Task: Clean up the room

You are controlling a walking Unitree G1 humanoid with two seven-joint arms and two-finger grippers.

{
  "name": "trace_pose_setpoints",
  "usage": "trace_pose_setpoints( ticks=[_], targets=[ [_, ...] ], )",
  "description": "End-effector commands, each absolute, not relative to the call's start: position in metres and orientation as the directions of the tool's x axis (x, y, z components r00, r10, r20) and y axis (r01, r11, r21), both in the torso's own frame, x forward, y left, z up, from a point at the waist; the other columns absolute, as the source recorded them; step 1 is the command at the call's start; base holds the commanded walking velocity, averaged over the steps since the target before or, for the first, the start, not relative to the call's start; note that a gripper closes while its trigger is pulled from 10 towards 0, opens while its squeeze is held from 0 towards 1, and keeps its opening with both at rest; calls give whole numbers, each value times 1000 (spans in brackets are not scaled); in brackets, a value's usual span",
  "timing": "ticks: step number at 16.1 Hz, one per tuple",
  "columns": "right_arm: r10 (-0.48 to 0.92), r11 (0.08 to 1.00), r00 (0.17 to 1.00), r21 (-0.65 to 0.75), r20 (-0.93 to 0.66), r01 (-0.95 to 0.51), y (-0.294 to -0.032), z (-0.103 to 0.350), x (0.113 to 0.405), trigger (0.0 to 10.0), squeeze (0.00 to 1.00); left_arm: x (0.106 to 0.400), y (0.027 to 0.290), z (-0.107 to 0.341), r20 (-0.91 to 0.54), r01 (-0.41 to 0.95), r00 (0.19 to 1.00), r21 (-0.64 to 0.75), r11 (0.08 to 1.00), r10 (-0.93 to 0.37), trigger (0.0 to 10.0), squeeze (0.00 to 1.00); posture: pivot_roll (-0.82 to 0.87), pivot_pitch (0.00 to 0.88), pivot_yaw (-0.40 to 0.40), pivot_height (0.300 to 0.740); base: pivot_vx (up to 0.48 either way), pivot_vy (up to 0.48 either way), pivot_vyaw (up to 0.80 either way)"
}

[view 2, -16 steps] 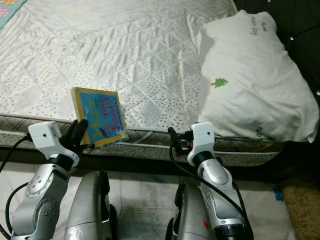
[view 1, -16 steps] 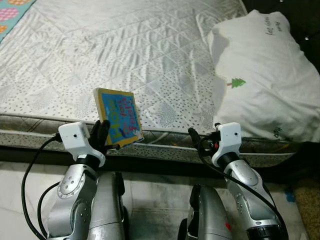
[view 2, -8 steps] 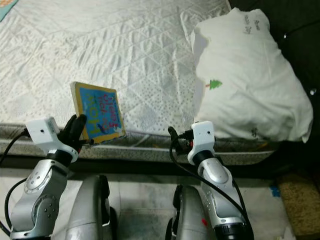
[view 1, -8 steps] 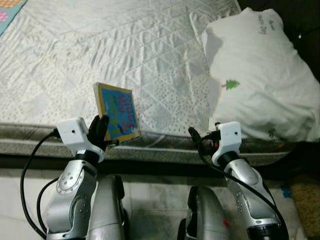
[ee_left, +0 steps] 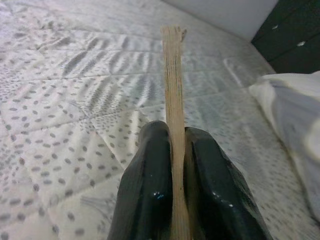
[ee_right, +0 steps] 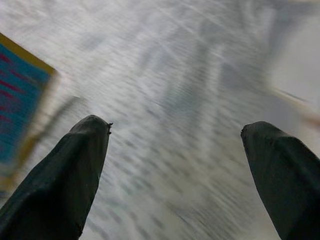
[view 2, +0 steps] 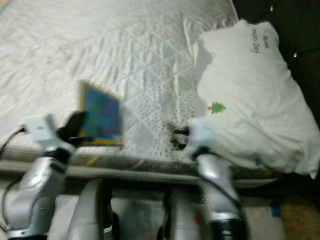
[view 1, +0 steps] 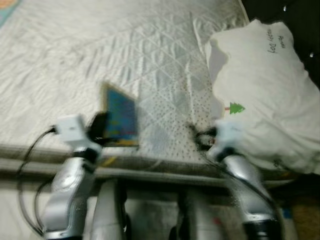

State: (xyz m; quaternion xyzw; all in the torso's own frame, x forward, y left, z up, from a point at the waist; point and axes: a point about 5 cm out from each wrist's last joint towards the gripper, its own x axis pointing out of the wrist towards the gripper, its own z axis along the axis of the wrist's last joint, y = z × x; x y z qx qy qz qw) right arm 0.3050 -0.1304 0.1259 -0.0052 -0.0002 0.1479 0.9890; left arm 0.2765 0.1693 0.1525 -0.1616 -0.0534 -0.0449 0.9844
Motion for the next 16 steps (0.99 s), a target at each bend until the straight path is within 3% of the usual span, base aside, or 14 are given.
trace_pose_setpoints(
  ticks=[1,9,16],
  targets=[
    [232,972,972,-26,-39,-233,-151,117,300,10000,0,277,157,155,131,150,985,-318,936,-113,10000,0,63,248,-50,553,277,0,0],
    [226,973,973,-34,-38,-227,-153,117,300,10000,0,283,144,145,48,184,983,-381,906,-179,10000,0,58,249,-55,553,0,0,0],
    [217,974,975,-56,-37,-219,-158,119,298,10000,0,308,130,145,62,259,960,-570,780,-273,10000,0,25,254,-70,553,0,0,0]
  ],
)
